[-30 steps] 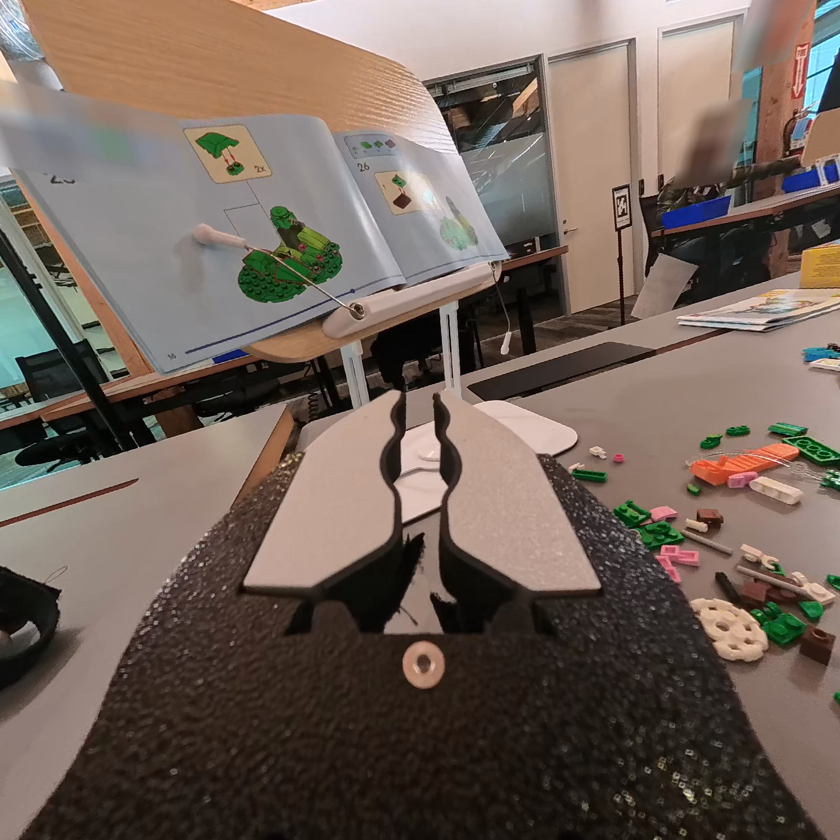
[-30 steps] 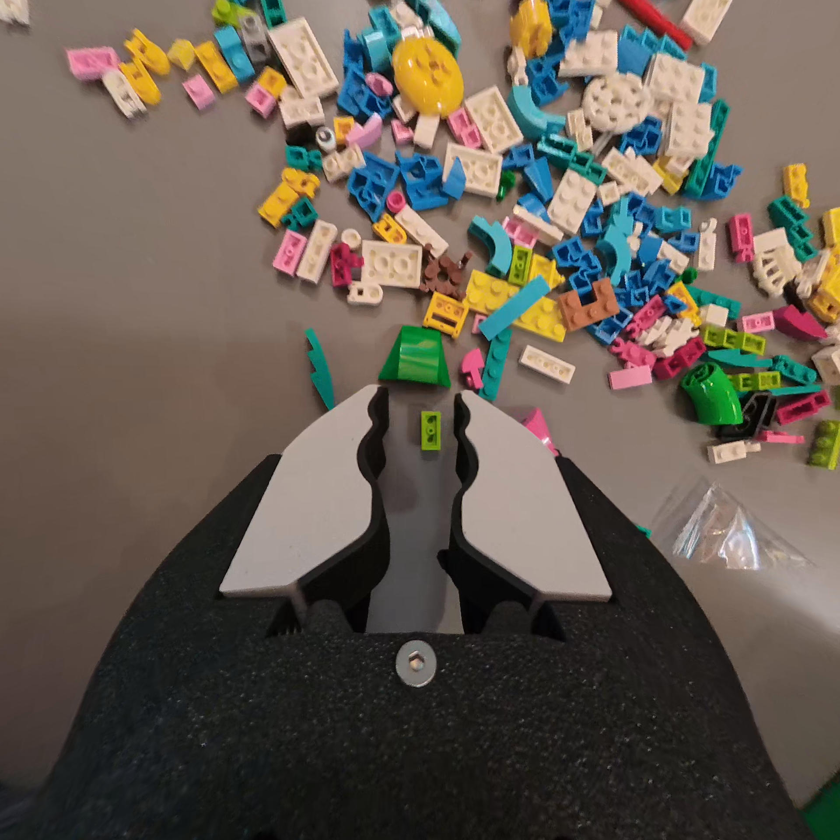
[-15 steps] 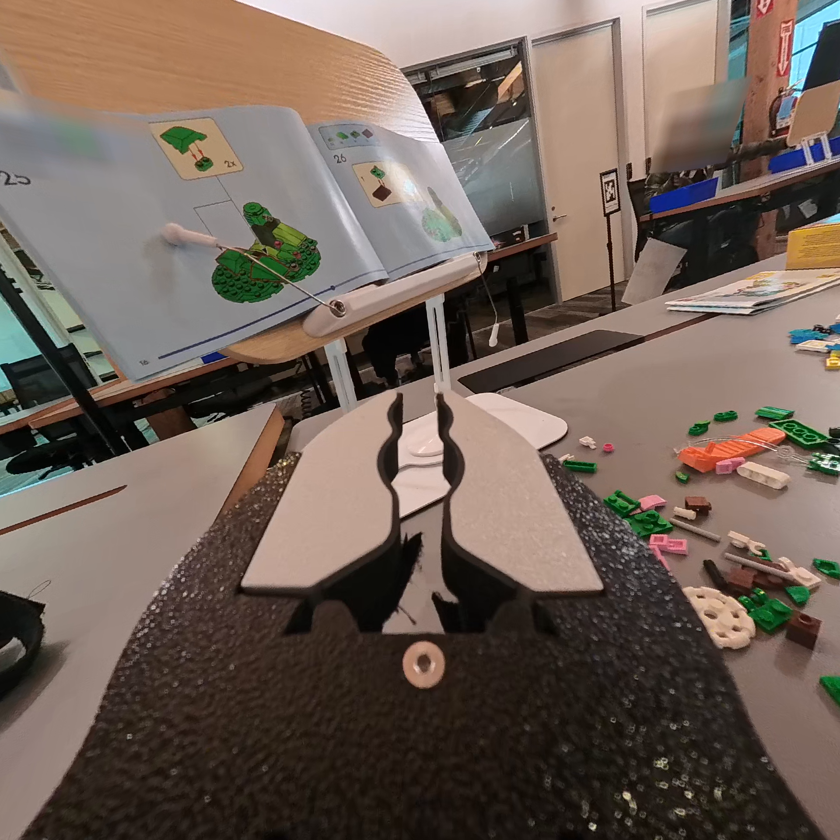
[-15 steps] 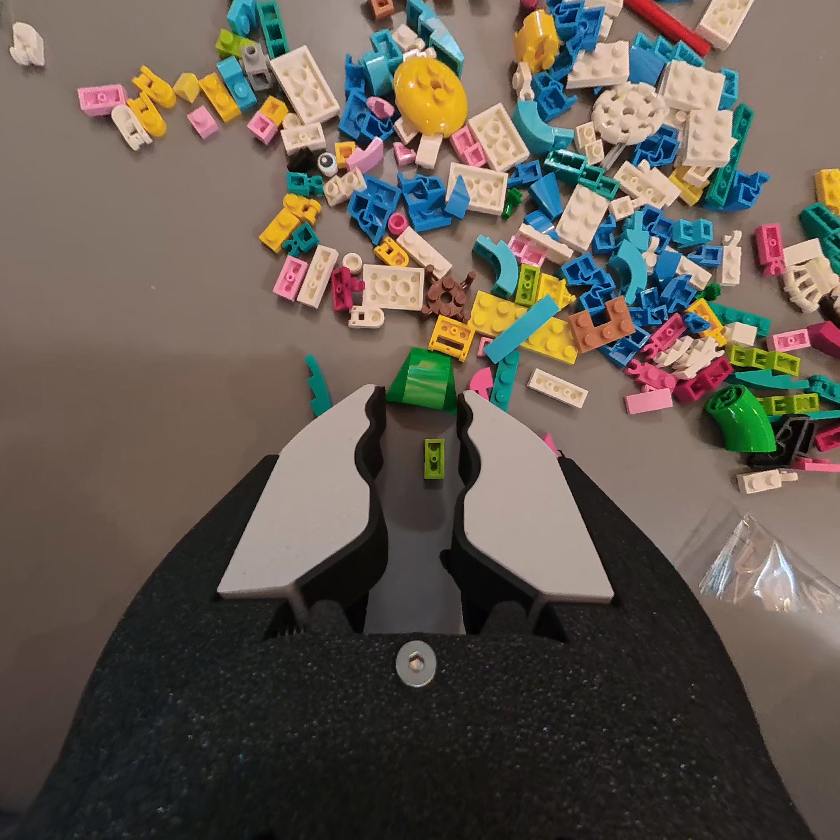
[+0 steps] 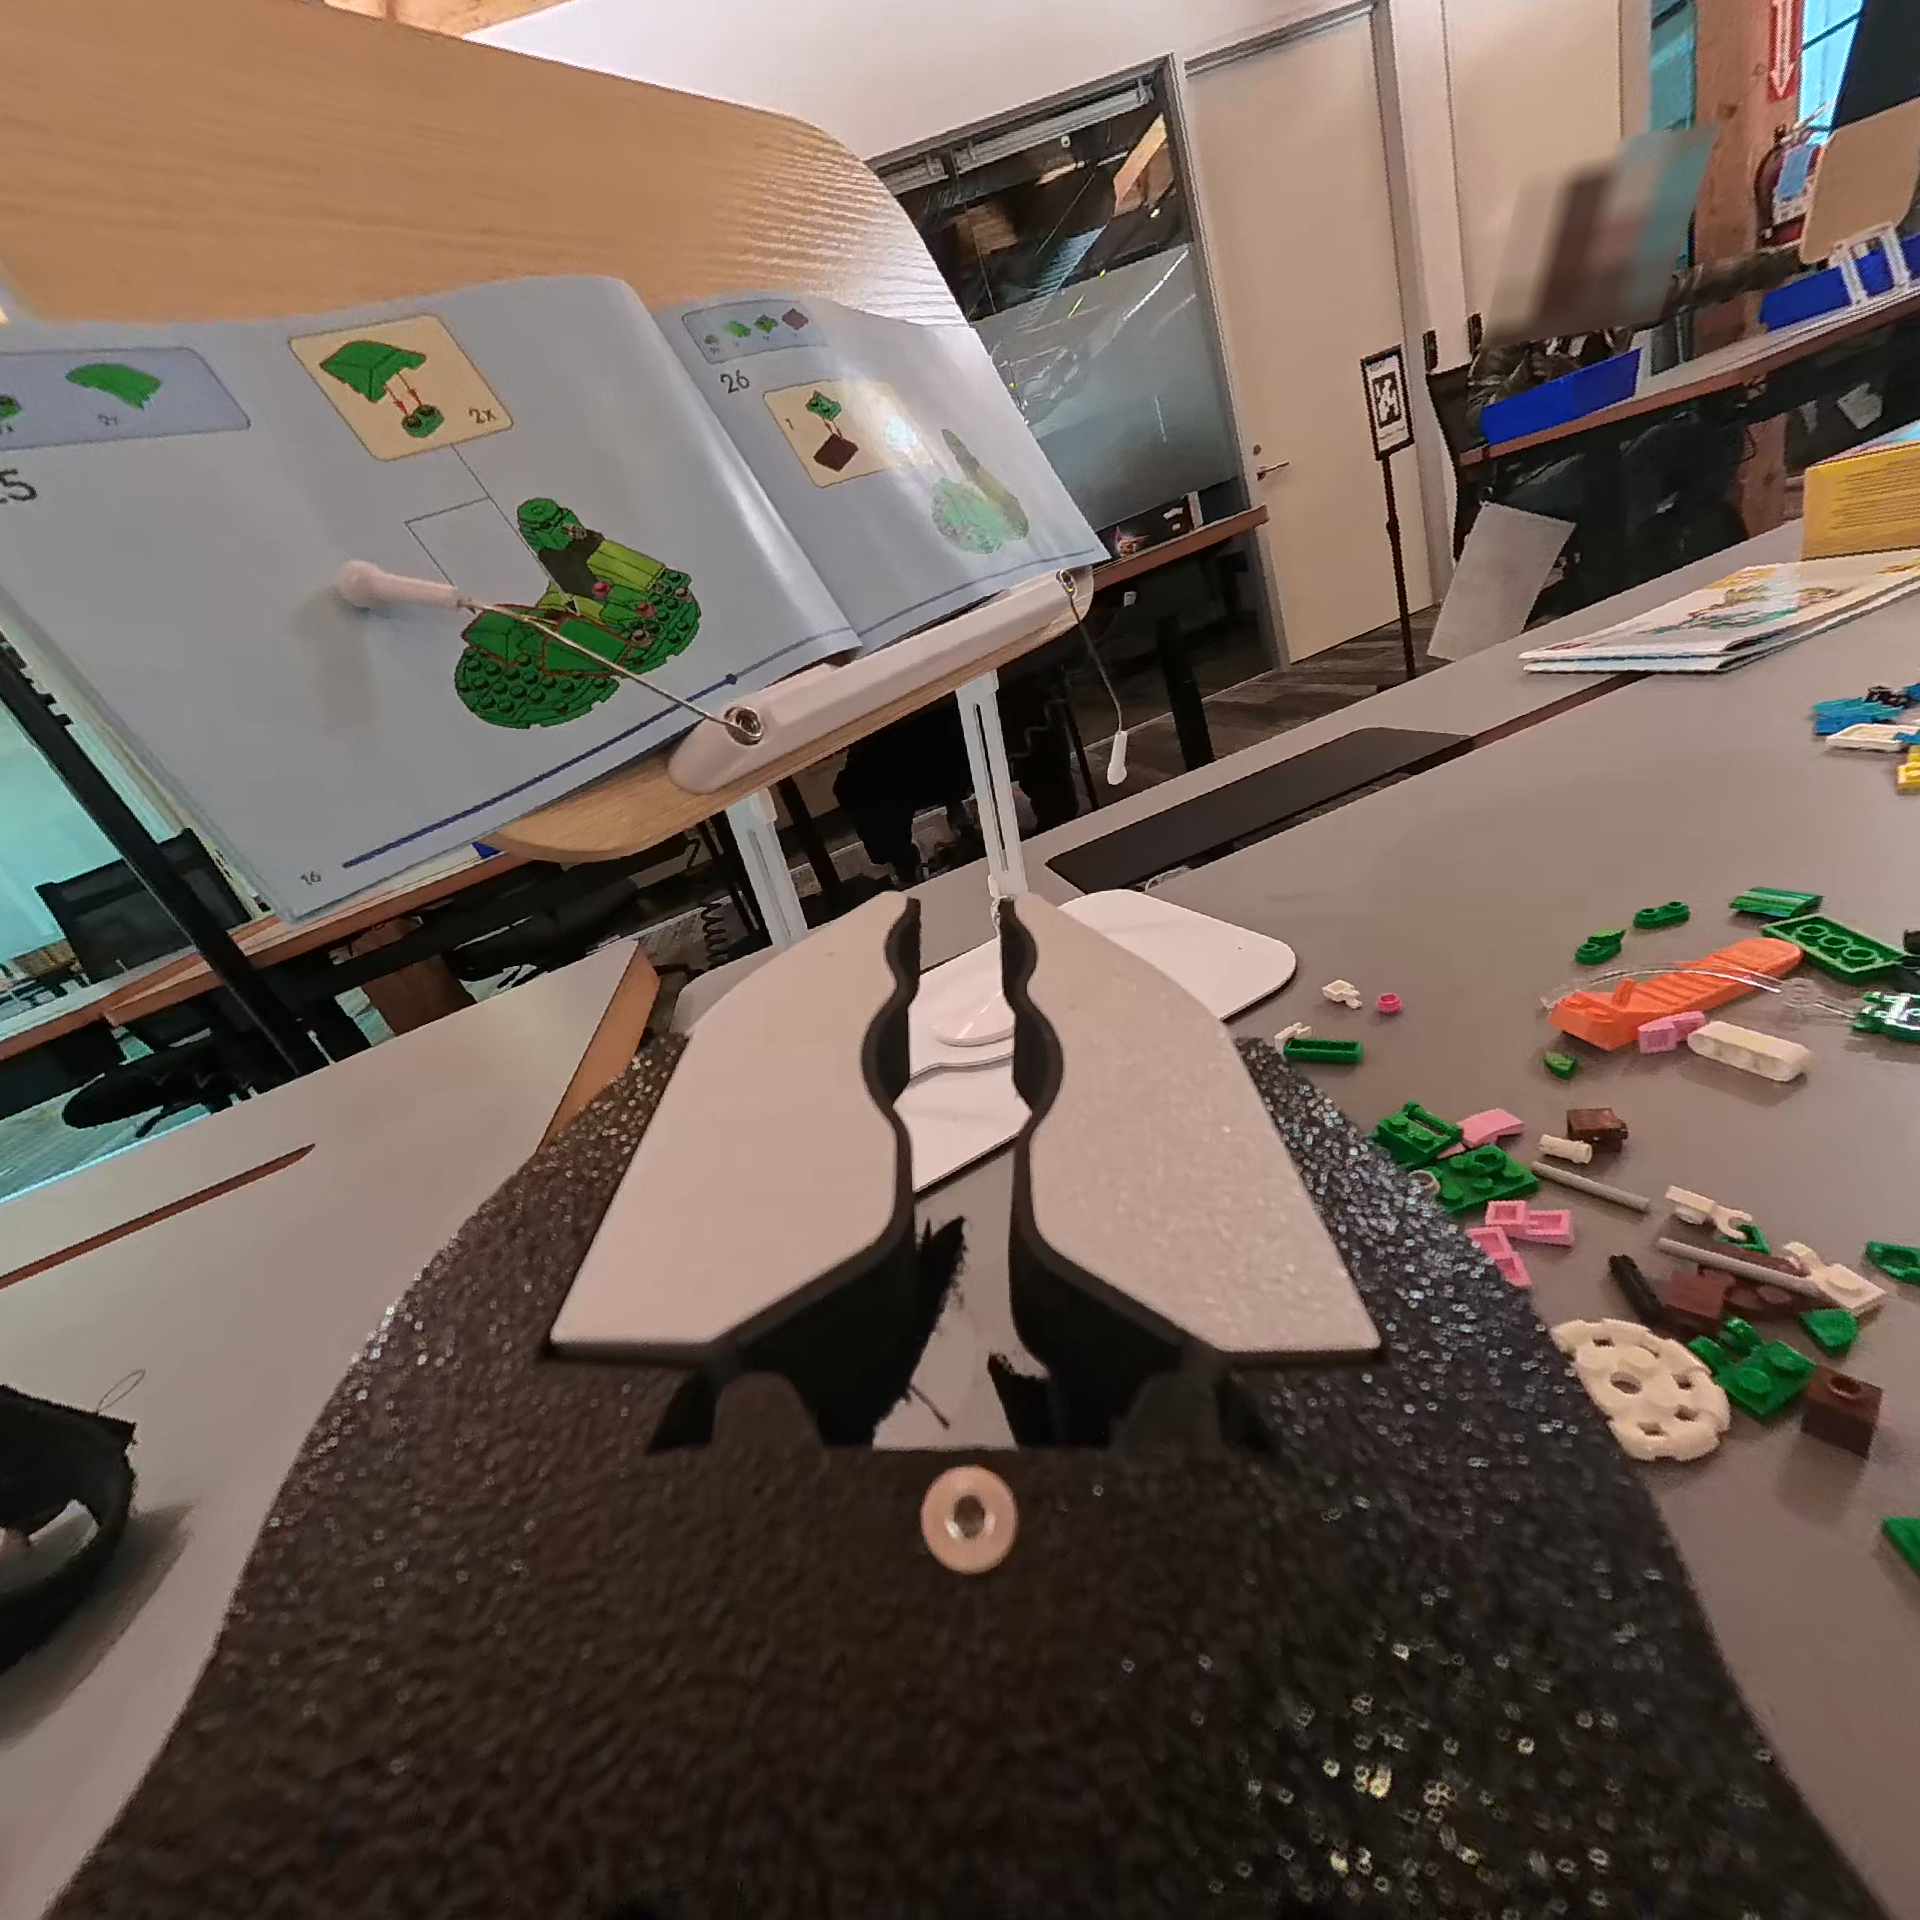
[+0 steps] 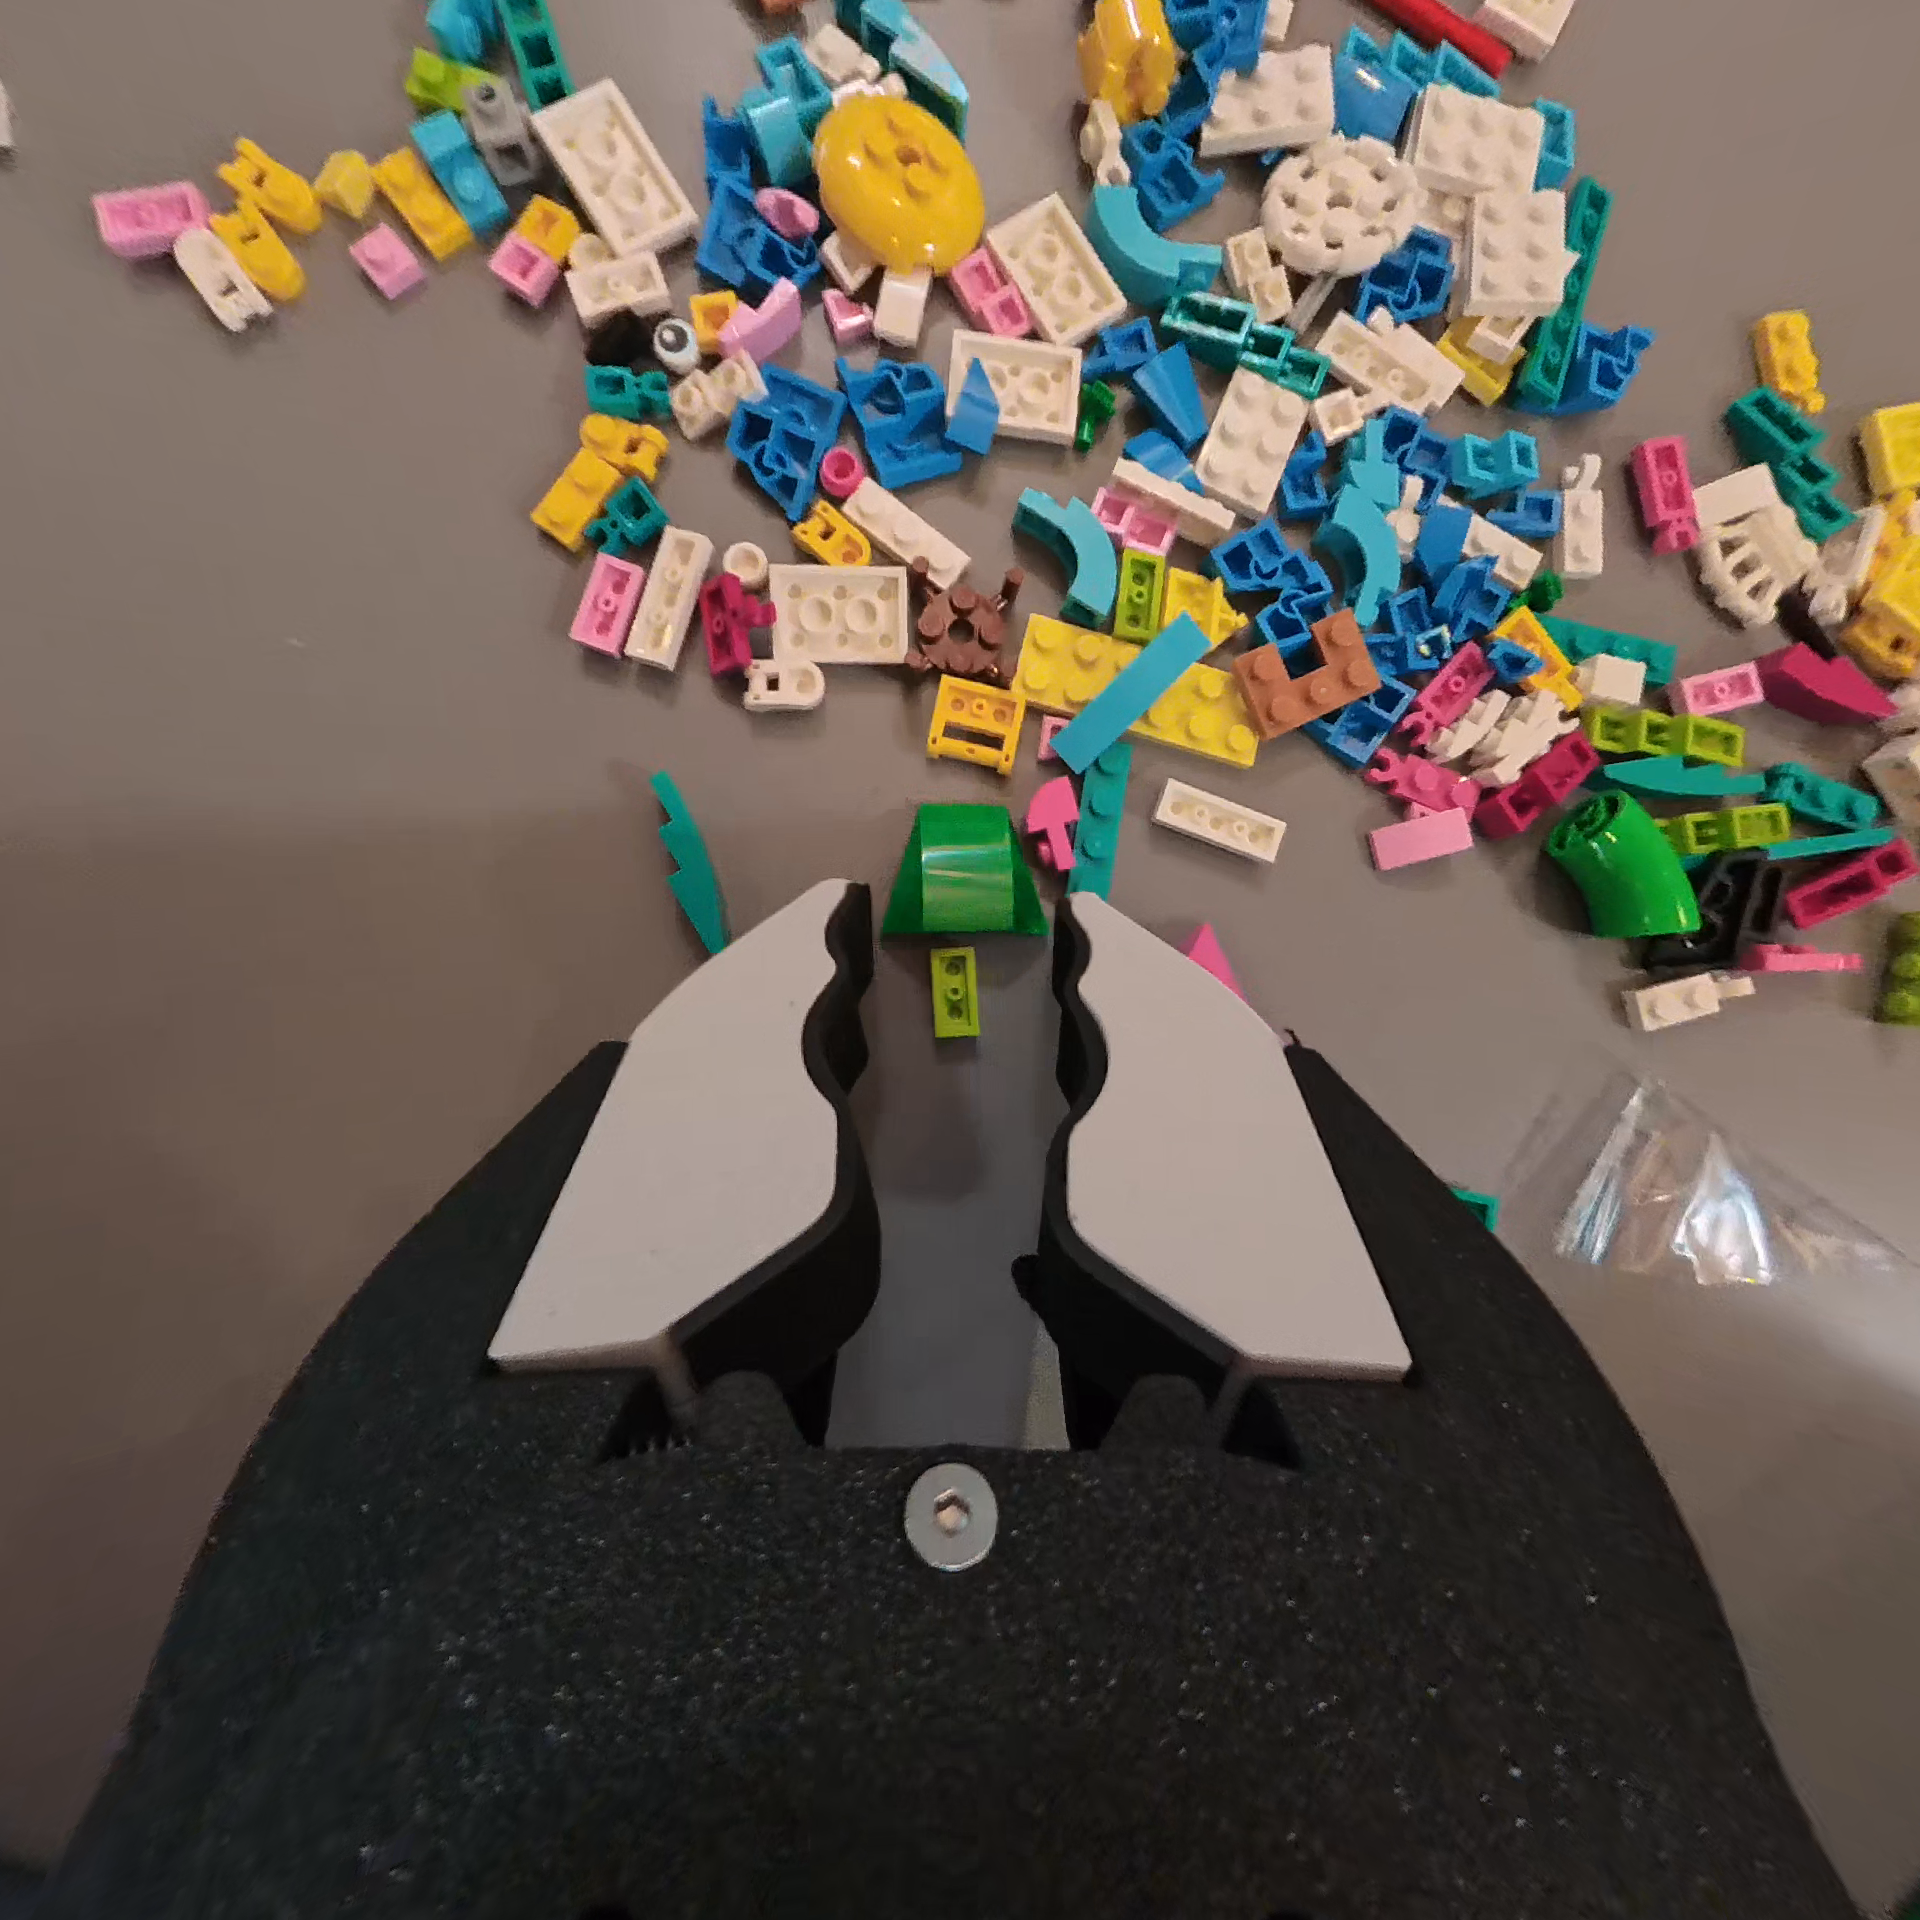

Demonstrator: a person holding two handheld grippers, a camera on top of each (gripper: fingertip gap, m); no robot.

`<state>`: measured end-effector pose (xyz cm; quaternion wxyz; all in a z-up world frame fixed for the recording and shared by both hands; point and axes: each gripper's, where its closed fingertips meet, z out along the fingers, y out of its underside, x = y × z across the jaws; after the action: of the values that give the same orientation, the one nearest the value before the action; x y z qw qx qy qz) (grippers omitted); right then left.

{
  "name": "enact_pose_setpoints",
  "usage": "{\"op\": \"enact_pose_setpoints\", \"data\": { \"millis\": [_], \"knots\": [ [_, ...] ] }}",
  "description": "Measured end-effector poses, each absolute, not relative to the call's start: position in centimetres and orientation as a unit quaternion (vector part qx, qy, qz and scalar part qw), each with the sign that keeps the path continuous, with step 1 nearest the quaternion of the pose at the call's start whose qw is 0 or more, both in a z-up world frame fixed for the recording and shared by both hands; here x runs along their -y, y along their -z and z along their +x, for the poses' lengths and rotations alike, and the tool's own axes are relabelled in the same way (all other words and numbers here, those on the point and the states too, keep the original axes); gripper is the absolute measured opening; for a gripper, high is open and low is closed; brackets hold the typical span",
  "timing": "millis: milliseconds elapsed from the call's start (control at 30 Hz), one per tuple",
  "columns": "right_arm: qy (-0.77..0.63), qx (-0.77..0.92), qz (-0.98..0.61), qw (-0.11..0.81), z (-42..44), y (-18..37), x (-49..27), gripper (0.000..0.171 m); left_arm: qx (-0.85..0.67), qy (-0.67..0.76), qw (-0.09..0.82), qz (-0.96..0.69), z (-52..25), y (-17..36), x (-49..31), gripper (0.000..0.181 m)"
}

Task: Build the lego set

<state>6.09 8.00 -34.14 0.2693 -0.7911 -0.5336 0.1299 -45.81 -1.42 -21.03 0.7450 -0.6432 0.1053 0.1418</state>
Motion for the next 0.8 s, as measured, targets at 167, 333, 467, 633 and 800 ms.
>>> {"op": "enact_pose_setpoints", "data": {
  "millis": [167, 333, 467, 633, 800],
  "knots": [
    [-0.166, 0.552, -0.779, 0.246, 5.3, 34.1, -6.4, 0.033, -0.114, -0.146, 0.744, -0.642, -45.4, 20.9, 1.4, 0.014],
    [-0.207, 0.574, -0.751, 0.251, 4.7, 32.6, -4.8, 0.029, -0.125, -0.150, 0.742, -0.642, -45.0, 20.9, 1.3, 0.014],
    [-0.129, 0.628, -0.727, 0.247, 6.0, 33.4, -6.1, 0.030, -0.129, -0.151, 0.742, -0.640, -44.7, 20.8, 1.3, 0.013],
    [-0.126, 0.702, -0.658, 0.244, 5.2, 33.6, -6.7, 0.030, -0.135, -0.151, 0.742, -0.639, -44.4, 20.7, 1.4, 0.014],
    [-0.110, 0.773, -0.598, 0.183, 4.6, 33.9, -6.3, 0.033, -0.134, -0.154, 0.742, -0.638, -44.6, 20.7, 1.4, 0.013]
  ]
}}
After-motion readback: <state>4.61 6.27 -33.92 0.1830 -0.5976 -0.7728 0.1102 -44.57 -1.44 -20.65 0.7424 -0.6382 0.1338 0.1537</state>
